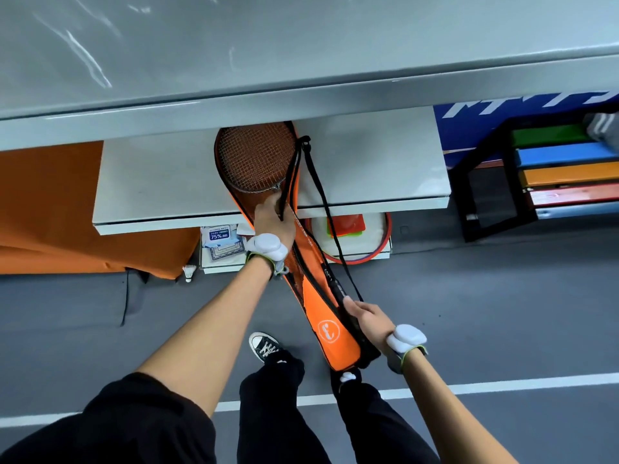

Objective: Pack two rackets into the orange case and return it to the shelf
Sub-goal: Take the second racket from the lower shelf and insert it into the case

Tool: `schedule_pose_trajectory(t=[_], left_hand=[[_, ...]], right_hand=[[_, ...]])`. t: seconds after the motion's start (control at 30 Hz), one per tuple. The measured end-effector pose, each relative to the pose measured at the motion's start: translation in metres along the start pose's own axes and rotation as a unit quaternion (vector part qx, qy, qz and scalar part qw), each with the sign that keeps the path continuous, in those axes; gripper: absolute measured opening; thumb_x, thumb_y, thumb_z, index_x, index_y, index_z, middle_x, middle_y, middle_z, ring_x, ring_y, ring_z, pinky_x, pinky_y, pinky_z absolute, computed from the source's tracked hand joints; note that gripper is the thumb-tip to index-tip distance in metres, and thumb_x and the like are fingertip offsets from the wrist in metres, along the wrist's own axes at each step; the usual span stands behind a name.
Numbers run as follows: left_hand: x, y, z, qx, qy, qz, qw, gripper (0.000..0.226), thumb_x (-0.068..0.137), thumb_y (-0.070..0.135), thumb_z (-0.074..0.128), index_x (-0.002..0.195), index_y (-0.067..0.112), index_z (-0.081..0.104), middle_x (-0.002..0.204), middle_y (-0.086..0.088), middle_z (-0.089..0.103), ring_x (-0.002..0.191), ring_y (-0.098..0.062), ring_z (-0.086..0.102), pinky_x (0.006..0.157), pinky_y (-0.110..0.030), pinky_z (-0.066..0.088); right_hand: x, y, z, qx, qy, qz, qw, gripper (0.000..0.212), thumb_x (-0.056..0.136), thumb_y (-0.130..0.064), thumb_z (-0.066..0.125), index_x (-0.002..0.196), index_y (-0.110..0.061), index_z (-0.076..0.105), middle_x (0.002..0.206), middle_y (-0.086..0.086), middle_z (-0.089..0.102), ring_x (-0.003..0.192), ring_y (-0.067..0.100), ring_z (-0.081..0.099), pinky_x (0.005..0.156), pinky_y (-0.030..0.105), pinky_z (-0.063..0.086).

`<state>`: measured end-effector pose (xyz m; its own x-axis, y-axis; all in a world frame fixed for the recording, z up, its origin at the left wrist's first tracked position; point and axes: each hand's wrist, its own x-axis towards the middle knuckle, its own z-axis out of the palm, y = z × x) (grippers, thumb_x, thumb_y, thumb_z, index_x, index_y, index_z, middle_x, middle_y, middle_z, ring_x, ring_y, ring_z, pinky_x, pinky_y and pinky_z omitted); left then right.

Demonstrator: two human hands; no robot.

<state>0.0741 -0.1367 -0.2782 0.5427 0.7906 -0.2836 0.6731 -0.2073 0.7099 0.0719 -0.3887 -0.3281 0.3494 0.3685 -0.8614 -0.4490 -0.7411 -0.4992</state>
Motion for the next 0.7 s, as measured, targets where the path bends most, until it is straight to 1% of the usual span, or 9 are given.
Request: schedule_pose_trajectory(t=[0.07, 0.17, 0.27, 0.33, 0.4, 0.47, 0.53, 0.63, 0.7], left_hand=[[-0.011, -0.002, 0.006, 0.045, -0.019, -0.048, 0.998, 0.05, 0.091, 0.016, 0.055, 0.139, 0.008, 0.043, 0.129, -0.022, 0.049, 0.11, -0.037, 0.056, 0.095, -0.033, 0.047], [-0.048, -0.007, 0.02, 0.058, -0.047, -0.106, 0.992, 0.062, 0.084, 0.008, 0.058, 0.14, 0.003, 0.032, 0.137, -0.025, 0.035, 0.119, -0.043, 0.048, 0.105, -0.039, 0.042], [-0.097, -0.016, 0.034, 0.041, -0.04, -0.13, 0.99, 0.061, 0.081, 0.004, 0.058, 0.137, -0.002, 0.033, 0.133, -0.025, 0.035, 0.12, -0.045, 0.043, 0.103, -0.042, 0.042], [-0.121, -0.021, 0.038, 0.019, -0.023, -0.163, 0.986, 0.058, 0.083, 0.008, 0.058, 0.135, 0.0, 0.034, 0.132, -0.023, 0.037, 0.115, -0.045, 0.048, 0.097, -0.042, 0.044], [-0.14, -0.023, 0.038, 0.006, -0.021, -0.191, 0.981, 0.049, 0.084, 0.012, 0.06, 0.127, 0.002, 0.038, 0.13, -0.02, 0.038, 0.109, -0.045, 0.052, 0.089, -0.041, 0.046], [-0.155, -0.024, 0.035, 0.003, -0.036, -0.206, 0.978, 0.044, 0.083, 0.012, 0.061, 0.119, 0.003, 0.038, 0.127, -0.019, 0.038, 0.104, -0.044, 0.054, 0.081, -0.037, 0.045], [-0.168, -0.025, 0.03, 0.007, -0.058, -0.209, 0.976, 0.046, 0.082, 0.01, 0.06, 0.121, 0.005, 0.037, 0.124, -0.018, 0.04, 0.101, -0.042, 0.055, 0.081, -0.037, 0.047], [-0.184, -0.03, 0.024, -0.019, -0.085, -0.217, 0.972, 0.055, 0.082, 0.008, 0.06, 0.131, 0.008, 0.036, 0.123, -0.016, 0.043, 0.103, -0.036, 0.057, 0.086, -0.036, 0.049], [-0.19, -0.034, 0.021, -0.042, -0.095, -0.232, 0.967, 0.058, 0.084, 0.009, 0.061, 0.135, 0.007, 0.034, 0.125, -0.016, 0.046, 0.103, -0.033, 0.059, 0.089, -0.038, 0.051]], right_hand=[[-0.002, -0.006, 0.001, -0.019, 0.01, -0.013, 1.0, 0.055, 0.097, -0.059, 0.048, 0.129, -0.018, 0.067, 0.127, 0.003, 0.07, 0.125, 0.022, 0.06, 0.114, 0.044, 0.04], [-0.004, -0.016, 0.002, -0.041, 0.04, -0.04, 0.998, 0.056, 0.095, -0.065, 0.043, 0.122, -0.024, 0.07, 0.116, 0.003, 0.074, 0.115, 0.024, 0.065, 0.106, 0.042, 0.046], [-0.006, -0.025, 0.003, -0.07, 0.061, -0.053, 0.994, 0.055, 0.092, -0.07, 0.043, 0.113, -0.029, 0.073, 0.098, -0.003, 0.074, 0.103, 0.024, 0.067, 0.098, 0.037, 0.05], [-0.006, -0.029, 0.002, -0.077, 0.054, -0.05, 0.994, 0.058, 0.088, -0.072, 0.046, 0.099, -0.022, 0.073, 0.078, -0.004, 0.066, 0.087, 0.026, 0.066, 0.087, 0.037, 0.051], [-0.008, -0.032, 0.001, -0.054, 0.029, -0.032, 0.998, 0.06, 0.081, -0.075, 0.052, 0.088, -0.02, 0.072, 0.068, -0.004, 0.061, 0.074, 0.022, 0.059, 0.075, 0.034, 0.049], [-0.01, -0.034, -0.001, -0.046, 0.009, -0.013, 0.999, 0.052, 0.076, -0.076, 0.059, 0.081, -0.028, 0.077, 0.084, -0.004, 0.07, 0.079, 0.015, 0.061, 0.075, 0.03, 0.046], [-0.009, -0.038, 0.0, -0.055, 0.006, -0.007, 0.998, 0.042, 0.073, -0.075, 0.065, 0.083, -0.037, 0.08, 0.102, -0.003, 0.074, 0.09, 0.014, 0.066, 0.084, 0.03, 0.048], [-0.006, -0.043, 0.004, -0.077, 0.026, -0.006, 0.997, 0.05, 0.068, -0.076, 0.068, 0.096, -0.036, 0.08, 0.1, -0.004, 0.072, 0.097, 0.023, 0.068, 0.093, 0.035, 0.053], [-0.006, -0.045, 0.006, -0.074, 0.034, -0.011, 0.997, 0.05, 0.063, -0.077, 0.069, 0.089, -0.036, 0.08, 0.095, -0.005, 0.074, 0.091, 0.021, 0.071, 0.09, 0.037, 0.056]])
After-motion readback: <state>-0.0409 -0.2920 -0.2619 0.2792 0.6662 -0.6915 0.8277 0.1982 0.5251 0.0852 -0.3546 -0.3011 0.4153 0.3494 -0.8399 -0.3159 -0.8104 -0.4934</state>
